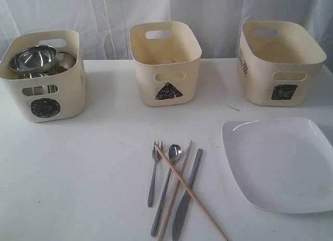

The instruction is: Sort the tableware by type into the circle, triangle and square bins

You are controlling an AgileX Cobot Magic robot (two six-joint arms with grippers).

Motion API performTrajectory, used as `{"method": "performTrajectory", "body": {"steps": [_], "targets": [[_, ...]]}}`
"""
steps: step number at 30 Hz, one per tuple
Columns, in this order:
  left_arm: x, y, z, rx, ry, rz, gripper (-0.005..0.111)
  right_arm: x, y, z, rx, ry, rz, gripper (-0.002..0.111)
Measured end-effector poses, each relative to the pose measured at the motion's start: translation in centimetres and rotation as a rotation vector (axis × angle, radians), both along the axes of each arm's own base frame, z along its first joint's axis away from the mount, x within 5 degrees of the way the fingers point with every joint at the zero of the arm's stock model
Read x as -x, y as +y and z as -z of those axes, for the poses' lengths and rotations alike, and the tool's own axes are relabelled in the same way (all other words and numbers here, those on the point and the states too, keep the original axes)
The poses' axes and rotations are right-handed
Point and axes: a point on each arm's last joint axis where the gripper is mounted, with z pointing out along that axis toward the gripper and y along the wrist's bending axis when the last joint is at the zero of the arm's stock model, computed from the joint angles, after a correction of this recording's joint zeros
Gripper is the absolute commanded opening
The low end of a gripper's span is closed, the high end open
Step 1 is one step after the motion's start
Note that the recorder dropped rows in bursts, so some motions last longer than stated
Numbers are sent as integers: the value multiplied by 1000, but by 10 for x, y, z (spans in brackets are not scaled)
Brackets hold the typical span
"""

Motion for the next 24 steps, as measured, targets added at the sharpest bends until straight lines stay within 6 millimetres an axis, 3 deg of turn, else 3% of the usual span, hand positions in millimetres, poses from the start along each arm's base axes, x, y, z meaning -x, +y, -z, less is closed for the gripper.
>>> {"method": "performTrajectory", "body": {"steps": [3,6,9,12,14,16,20,24], "targets": [[0,0,0,0,0,0,1,-37,2,-41,137,76,174,0],[0,0,0,0,0,0,1,-104,2,-52,311,339,333,0],[0,0,0,0,0,0,1,-184,3,-15,660,774,455,0],[0,0,0,0,0,0,1,-245,-1,62,1009,1225,381,0],[0,0,0,0,0,0,1,-263,-5,108,1051,1484,236,0],[0,0,0,0,0,0,1,-269,-7,136,938,1683,107,0],[0,0,0,0,0,0,1,-269,16,145,796,1863,-87,0],[0,0,0,0,0,0,1,-261,79,135,885,1906,-334,0]]}}
